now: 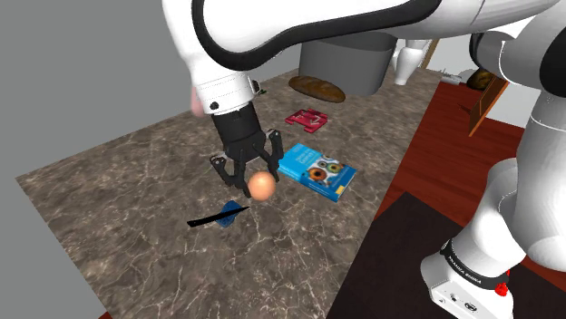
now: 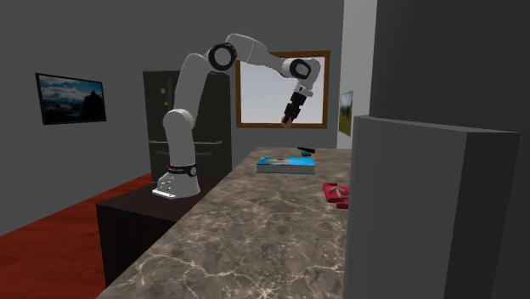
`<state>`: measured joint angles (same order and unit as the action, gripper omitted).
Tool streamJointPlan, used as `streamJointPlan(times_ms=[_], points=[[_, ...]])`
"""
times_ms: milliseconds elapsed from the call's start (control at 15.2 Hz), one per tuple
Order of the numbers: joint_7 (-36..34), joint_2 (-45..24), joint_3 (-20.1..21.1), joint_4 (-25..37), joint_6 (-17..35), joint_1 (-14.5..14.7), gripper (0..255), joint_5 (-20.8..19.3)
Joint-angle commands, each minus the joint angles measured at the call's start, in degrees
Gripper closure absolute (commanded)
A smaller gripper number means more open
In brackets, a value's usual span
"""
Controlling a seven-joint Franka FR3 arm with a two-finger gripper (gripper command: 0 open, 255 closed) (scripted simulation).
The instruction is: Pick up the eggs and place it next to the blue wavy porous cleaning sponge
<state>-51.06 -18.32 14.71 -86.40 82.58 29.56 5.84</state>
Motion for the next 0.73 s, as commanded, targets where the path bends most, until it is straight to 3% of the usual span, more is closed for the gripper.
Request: streamJointPlan(times_ms=[0,660], points=[[-3.14,-3.34,0.97,4.34,-0.59,2.14,255,-0.03],[-2.15,-4.22,0.72,-2.06,6.6,2.14,255,-0.32]])
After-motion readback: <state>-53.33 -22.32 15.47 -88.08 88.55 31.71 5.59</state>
